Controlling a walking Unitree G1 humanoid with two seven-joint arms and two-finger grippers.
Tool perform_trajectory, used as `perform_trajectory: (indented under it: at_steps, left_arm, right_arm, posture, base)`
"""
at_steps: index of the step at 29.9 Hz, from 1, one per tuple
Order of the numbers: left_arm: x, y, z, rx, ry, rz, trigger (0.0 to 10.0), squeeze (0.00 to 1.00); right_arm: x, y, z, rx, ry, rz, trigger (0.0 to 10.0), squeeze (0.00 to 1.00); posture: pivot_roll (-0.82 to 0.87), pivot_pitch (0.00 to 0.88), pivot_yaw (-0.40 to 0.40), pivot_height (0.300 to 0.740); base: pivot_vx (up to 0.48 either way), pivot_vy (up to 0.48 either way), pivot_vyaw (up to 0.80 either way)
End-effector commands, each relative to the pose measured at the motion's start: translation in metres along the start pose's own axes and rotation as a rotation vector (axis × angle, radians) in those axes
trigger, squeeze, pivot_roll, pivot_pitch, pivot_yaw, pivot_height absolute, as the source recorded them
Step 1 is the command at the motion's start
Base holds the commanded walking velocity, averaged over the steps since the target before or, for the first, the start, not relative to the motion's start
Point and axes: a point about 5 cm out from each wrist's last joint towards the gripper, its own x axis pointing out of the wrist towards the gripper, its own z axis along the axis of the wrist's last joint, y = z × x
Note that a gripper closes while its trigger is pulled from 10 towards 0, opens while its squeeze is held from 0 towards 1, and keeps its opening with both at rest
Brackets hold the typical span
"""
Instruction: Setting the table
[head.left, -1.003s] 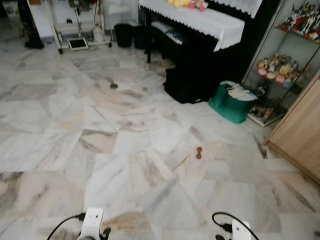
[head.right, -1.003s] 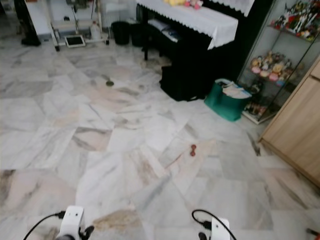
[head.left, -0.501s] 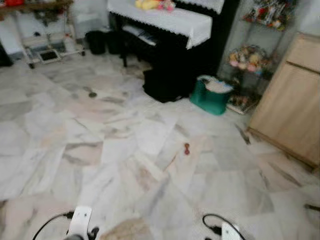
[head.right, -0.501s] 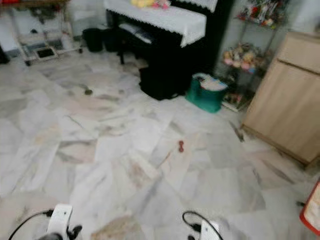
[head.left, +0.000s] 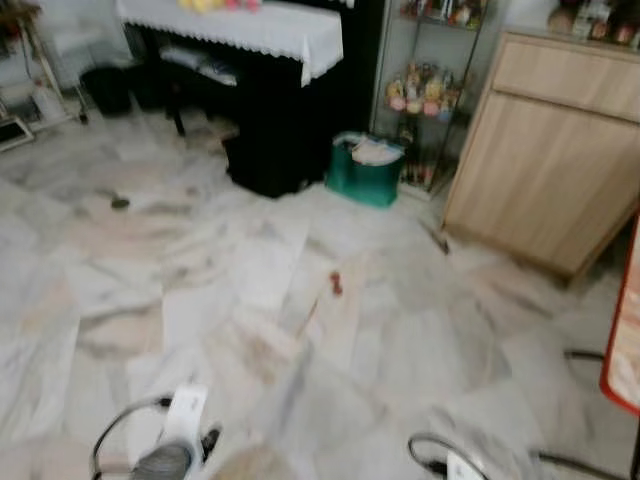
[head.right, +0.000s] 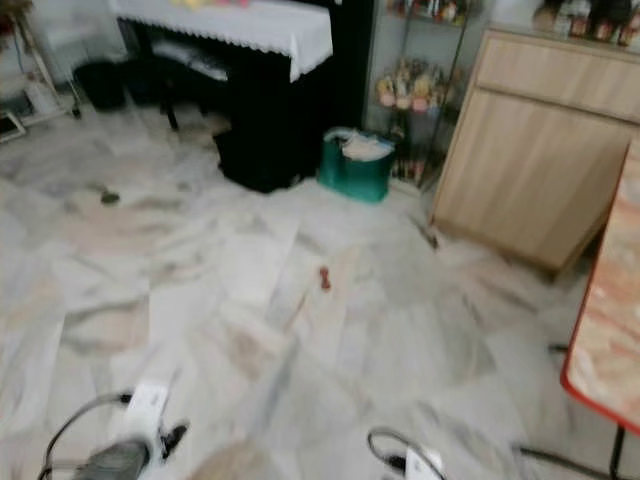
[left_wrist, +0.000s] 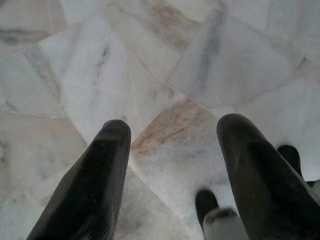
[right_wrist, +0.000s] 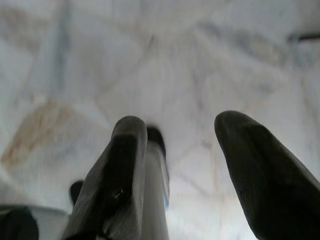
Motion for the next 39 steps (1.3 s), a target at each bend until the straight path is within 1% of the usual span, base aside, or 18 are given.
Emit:
perform_trajectory:
  at_steps: [1,4,7,14,15,16,18,21,23,25,28,32,39]
  left_arm:
    - [-0.003,0.008,-0.011,-0.017,0.043,0.015,10.0,0.0]
    - [-0.003,0.011,-0.011,-0.028,0.037,0.02,10.0,0.0]
    - [-0.003,0.01,-0.011,-0.032,0.034,0.02,10.0,0.0]
    - [-0.003,0.001,-0.015,-0.038,0.04,0.007,10.0,0.0]
    - [-0.003,-0.004,-0.017,-0.041,0.043,0.003,10.0,0.0]
    - [-0.003,-0.004,-0.017,-0.041,0.043,0.003,10.0,0.0]
    - [-0.004,-0.007,-0.021,-0.067,0.047,0.011,10.0,0.0]
    - [-0.006,-0.006,-0.029,-0.091,0.07,0.019,10.0,0.0]
    - [-0.006,-0.006,-0.031,-0.094,0.076,0.02,10.0,0.0]
    - [-0.007,-0.002,-0.035,-0.083,0.092,0.026,10.0,0.0]
    - [-0.007,0.001,-0.033,-0.071,0.088,0.028,10.0,0.0]
    - [-0.004,0.007,-0.019,-0.074,0.051,0.034,10.0,0.0]
    - [-0.003,0.002,-0.016,-0.068,0.045,0.023,10.0,0.0]
  right_arm:
    - [-0.001,0.004,-0.007,0.005,0.016,0.014,10.0,0.0]
    - [-0.002,0.003,-0.008,0.001,0.017,0.018,10.0,0.0]
    - [-0.002,0.001,-0.008,-0.006,0.016,0.017,10.0,0.0]
    - [-0.003,-0.005,-0.009,-0.03,0.018,0.002,10.0,0.0]
    - [-0.003,-0.009,-0.008,-0.052,0.016,-0.002,10.0,0.0]
    - [-0.003,-0.009,-0.008,-0.052,0.016,-0.002,10.0,0.0]
    - [-0.003,-0.013,-0.008,-0.072,0.017,-0.004,10.0,0.0]
    - [-0.003,-0.017,-0.007,-0.087,0.012,-0.001,10.0,0.0]
    - [-0.003,-0.018,-0.007,-0.089,0.01,0.001,10.0,0.0]
    - [-0.004,-0.019,-0.007,-0.063,0.0,0.0,10.0,0.0]
    - [-0.004,-0.018,-0.006,-0.06,-0.002,0.006,10.0,0.0]
    - [-0.003,-0.014,-0.006,-0.114,0.009,0.032,10.0,0.0]
    - [-0.003,-0.013,-0.008,-0.098,0.013,0.015,10.0,0.0]
  posture:
    - [0.06,0.0,0.018,0.74]
    - [0.05,0.0,0.008,0.74]
    - [0.05,0.0,0.003,0.74]
    - [0.07,0.0,-0.038,0.74]
    - [0.09,0.0,-0.053,0.74]
    - [0.09,0.0,-0.053,0.74]
    - [0.11,0.0,-0.067,0.74]
    - [0.1,0.0,-0.058,0.74]
    - [0.1,0.0,-0.055,0.74]
    - [0.1,0.0,-0.032,0.74]
    - [0.1,0.0,-0.03,0.74]
    - [0.11,0.0,-0.026,0.74]
    - [0.09,0.0,-0.011,0.74]
  base:
    - [0.0,0.0,-0.51]
    - [0.0,0.0,-0.5]
    - [0.0,0.0,-0.51]
    - [0.0,0.0,-0.5]
    - [0.0,0.0,-0.51]
    - [0.0,0.0,-0.51]
    - [0.0,0.0,-0.5]
    - [0.0,0.0,-0.5]
    - [0.0,0.0,-0.5]
    - [0.0,0.0,-0.5]
    - [0.0,0.0,-0.5]
    - [0.0,0.0,-0.5]
    - [0.0,0.0,-0.5]
